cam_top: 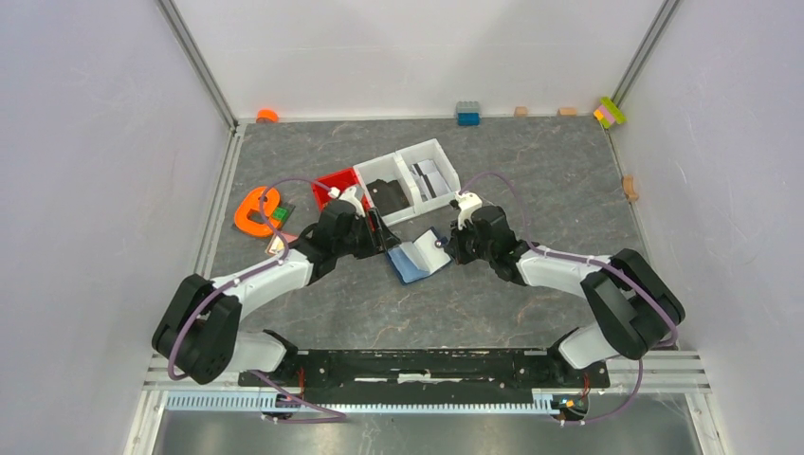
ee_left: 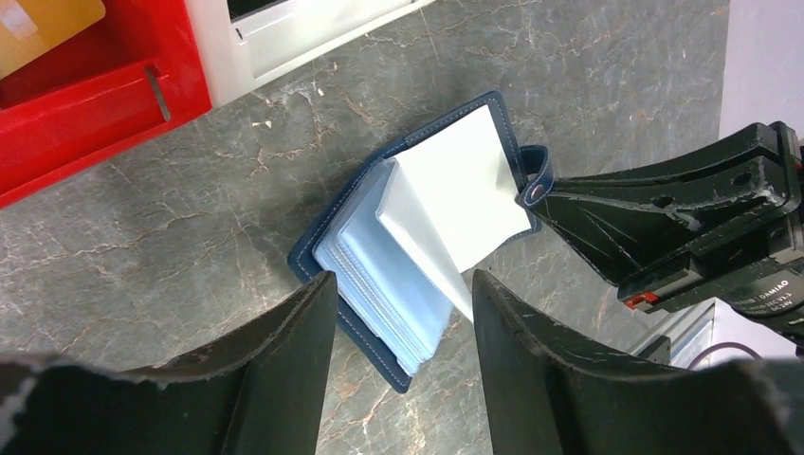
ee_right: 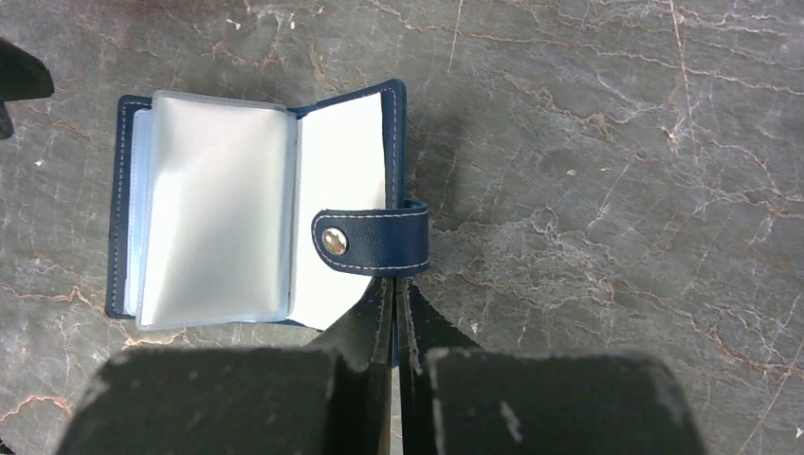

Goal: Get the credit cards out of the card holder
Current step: Open the card holder at the center of the board.

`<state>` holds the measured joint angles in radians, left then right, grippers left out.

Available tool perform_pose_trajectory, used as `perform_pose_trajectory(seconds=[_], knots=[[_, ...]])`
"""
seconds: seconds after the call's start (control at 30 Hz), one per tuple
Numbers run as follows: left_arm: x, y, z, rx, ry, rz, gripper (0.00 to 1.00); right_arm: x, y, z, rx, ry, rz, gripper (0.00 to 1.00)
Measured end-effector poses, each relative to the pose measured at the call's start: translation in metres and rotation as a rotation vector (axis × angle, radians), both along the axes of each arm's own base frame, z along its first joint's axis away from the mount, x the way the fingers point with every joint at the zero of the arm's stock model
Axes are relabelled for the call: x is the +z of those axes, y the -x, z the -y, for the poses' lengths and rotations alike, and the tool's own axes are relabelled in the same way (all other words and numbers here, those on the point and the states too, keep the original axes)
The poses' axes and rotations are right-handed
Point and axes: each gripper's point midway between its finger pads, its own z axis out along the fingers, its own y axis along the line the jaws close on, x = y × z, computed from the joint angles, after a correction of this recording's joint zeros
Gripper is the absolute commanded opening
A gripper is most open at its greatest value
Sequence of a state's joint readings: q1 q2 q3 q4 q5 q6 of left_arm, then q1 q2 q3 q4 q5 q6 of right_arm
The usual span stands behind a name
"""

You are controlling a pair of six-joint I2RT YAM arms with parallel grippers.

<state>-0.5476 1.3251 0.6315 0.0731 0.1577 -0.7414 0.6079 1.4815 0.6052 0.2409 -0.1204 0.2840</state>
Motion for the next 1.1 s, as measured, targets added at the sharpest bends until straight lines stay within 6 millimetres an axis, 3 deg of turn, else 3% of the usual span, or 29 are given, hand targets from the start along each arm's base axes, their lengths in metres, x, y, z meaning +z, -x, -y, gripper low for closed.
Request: perform_pose_trajectory(seconds=[0.43, 0.67, 0.87, 1.1], knots=[[-0.011, 0.005, -0.014, 0.042, -0.073, -0.057, 0.56, -0.014, -0.001, 0.008, -0.029, 0.052, -0.039, 0.0], [-0.028, 0.01, -0.015, 0.034, -0.107, -0.121, 0.54, -0.015, -0.001, 0.009, -0.033, 0.058, -0.041, 0.0], [-0.053, 0.018, -0.006, -0.016, -0.114, -0.216, 0.54, -0.015, -0.001, 0.009, -0.033, 0.059, -0.043, 0.01], [-0.063, 0.018, 0.017, -0.098, -0.032, -0.256, 0.56, -0.018, 0.0, 0.006, -0.019, 0.057, -0.059, 0.07]])
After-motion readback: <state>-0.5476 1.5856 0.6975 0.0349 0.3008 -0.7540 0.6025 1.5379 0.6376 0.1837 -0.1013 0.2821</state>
